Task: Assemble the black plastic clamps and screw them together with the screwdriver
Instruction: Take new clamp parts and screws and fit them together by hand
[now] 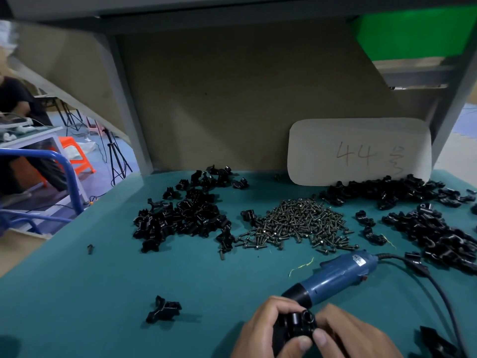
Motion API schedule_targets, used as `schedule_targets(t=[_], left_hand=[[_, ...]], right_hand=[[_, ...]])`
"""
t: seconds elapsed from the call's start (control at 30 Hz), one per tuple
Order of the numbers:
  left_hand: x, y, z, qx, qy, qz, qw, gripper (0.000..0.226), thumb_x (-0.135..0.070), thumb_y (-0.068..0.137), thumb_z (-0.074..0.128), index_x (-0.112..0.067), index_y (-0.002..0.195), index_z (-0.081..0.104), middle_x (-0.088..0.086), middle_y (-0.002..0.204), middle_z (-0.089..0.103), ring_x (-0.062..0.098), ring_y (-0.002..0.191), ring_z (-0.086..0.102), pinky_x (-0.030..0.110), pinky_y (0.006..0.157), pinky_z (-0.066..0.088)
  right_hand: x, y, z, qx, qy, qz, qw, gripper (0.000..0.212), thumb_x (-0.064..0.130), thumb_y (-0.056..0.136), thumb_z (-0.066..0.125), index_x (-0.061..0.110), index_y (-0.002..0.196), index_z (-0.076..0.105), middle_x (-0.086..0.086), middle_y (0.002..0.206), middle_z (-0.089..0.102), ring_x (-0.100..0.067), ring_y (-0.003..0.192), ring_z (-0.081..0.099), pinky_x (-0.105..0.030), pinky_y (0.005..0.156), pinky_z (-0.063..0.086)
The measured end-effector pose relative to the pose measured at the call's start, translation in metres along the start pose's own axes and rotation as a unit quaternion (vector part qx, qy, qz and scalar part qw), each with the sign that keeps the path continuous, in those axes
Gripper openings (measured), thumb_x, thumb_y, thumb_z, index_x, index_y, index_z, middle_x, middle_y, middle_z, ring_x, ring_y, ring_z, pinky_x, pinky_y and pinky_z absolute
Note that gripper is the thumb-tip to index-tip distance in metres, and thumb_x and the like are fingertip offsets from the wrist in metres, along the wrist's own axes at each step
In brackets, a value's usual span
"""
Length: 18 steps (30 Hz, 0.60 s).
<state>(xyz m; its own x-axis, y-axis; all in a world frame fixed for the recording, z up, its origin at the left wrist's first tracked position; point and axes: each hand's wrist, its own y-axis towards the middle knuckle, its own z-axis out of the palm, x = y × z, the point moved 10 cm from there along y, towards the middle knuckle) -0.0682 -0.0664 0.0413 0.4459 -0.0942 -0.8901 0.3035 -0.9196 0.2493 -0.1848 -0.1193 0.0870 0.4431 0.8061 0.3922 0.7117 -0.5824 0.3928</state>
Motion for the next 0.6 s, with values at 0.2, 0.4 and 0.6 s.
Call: schedule_targets(t=[0.2, 0.4, 0.6], left_hand=[[-0.001, -0.003, -0.003, -0.021, -0.004, 0.026, 0.999, 0.038, -0.069, 0.078, 0.058, -0.059, 0.113, 0.051, -0.031, 0.120, 0.058, -0.004, 0.110, 0.060, 0.011, 0.088, 0.041], [-0.003, -0.004, -0.001, -0.019, 0.017, 0.026, 0.999, 0.033, -0.060, 0.085, 0.058, -0.043, 0.114, 0.058, -0.026, 0.121, 0.059, 0.005, 0.112, 0.061, 0.015, 0.088, 0.043], [-0.001, -0.008, 0.001, -0.017, 0.000, 0.013, 1.000, 0.039, -0.059, 0.086, 0.058, -0.034, 0.115, 0.059, -0.019, 0.115, 0.062, 0.012, 0.110, 0.061, 0.028, 0.094, 0.047]], right_hand=[[0.002, 0.009, 0.003, 0.029, 0.030, -0.034, 0.999, 0.009, 0.063, 0.083, 0.034, 0.068, 0.091, 0.035, 0.038, 0.073, 0.050, 0.014, 0.057, 0.047, -0.008, 0.049, 0.039], [-0.009, 0.002, 0.019, 0.110, 0.097, -0.035, 0.989, 0.024, 0.078, 0.087, 0.016, 0.069, 0.088, 0.039, 0.019, 0.077, 0.056, -0.008, 0.068, 0.052, -0.032, 0.065, 0.046], [-0.009, -0.001, 0.017, 0.100, 0.079, -0.026, 0.991, 0.027, 0.066, 0.097, 0.018, 0.052, 0.081, 0.035, 0.019, 0.075, 0.049, -0.007, 0.066, 0.047, -0.026, 0.057, 0.034]])
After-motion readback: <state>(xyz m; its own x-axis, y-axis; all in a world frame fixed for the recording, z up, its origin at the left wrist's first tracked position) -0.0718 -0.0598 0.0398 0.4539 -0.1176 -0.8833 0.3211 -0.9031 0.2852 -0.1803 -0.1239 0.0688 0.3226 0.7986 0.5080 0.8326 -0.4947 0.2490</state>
